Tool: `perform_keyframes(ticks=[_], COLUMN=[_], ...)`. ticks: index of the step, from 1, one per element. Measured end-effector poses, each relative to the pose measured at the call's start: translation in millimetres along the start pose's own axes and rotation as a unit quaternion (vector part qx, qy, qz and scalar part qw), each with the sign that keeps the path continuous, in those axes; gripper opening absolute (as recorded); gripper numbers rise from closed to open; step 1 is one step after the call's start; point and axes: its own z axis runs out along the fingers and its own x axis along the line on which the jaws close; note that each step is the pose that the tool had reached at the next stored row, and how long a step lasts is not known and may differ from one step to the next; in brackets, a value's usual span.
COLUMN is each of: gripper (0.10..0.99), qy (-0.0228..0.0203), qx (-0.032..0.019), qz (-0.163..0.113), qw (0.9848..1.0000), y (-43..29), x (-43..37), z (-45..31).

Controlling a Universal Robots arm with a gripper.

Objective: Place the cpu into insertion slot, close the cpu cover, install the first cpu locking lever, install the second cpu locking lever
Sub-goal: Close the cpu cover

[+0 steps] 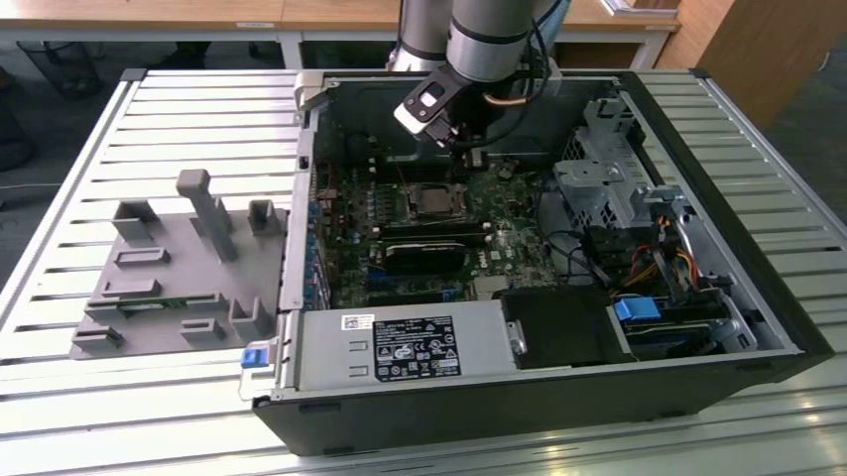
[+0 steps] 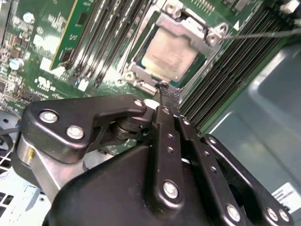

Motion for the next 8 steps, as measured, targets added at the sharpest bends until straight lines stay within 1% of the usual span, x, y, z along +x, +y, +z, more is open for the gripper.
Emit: perform_keyframes(ticks=[2, 6, 8], gripper=[0.106, 0.106, 0.106], qy=[-0.0001, -0.0001, -0.0001], qx=[0.0001, 0.0016, 0.0018], qz=[0.0, 0.0, 0.0], qw=[1.0, 1.0, 1.0], y=[-3.2, -5.1, -8.5], x=[-0.1, -0.6, -0.8], z=[2.4, 9.7, 12.0])
